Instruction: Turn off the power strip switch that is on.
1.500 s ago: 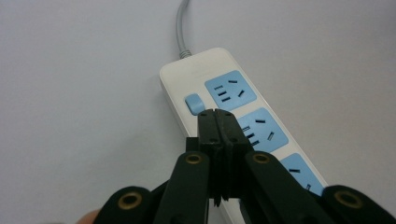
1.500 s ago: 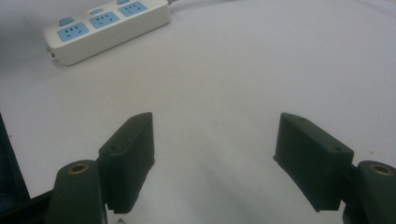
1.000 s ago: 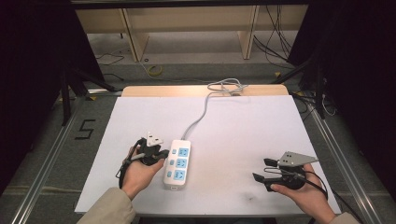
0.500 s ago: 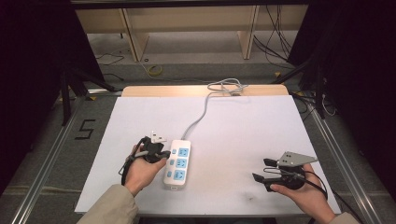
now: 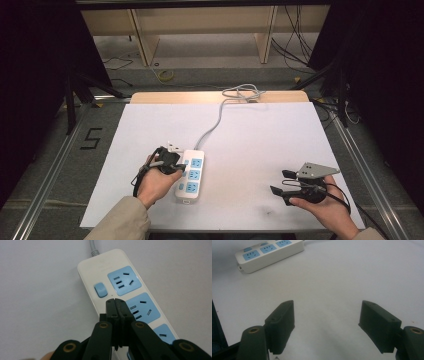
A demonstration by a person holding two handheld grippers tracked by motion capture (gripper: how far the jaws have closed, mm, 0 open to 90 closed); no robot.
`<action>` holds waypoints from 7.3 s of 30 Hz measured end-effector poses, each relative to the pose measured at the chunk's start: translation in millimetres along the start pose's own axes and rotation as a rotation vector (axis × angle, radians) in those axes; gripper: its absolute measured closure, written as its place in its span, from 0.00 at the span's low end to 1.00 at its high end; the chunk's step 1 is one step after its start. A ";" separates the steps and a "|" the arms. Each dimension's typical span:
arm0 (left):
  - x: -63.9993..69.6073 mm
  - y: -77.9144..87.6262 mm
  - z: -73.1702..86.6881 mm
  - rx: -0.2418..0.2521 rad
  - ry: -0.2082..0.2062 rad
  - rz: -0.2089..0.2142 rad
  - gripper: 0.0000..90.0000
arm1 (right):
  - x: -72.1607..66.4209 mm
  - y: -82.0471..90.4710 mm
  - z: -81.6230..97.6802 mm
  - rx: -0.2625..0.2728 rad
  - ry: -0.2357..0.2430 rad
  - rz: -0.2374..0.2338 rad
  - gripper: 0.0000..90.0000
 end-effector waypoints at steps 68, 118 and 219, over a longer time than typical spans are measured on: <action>5.3 -11.8 -9.3 -0.134 0.006 0.008 1.00 | -1.7 -0.1 1.4 -0.014 0.007 -0.009 0.32; 6.7 -14.4 -15.7 -0.182 -0.019 -0.072 1.00 | -2.7 0.1 1.4 -0.017 0.012 -0.009 0.33; 9.1 -11.1 -13.5 -0.229 -0.008 -0.050 1.00 | -4.1 -1.0 1.0 -0.021 0.024 -0.018 0.33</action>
Point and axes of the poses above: each handheld gripper's, and its own axes: y roughly backward along the jaws, z roughly out of its underside, x roughly to its right, the point moved 3 cm from there along -y, roughly forward along the jaws, and after that the axes turned 5 degrees about -x, right-handed, at the moved point
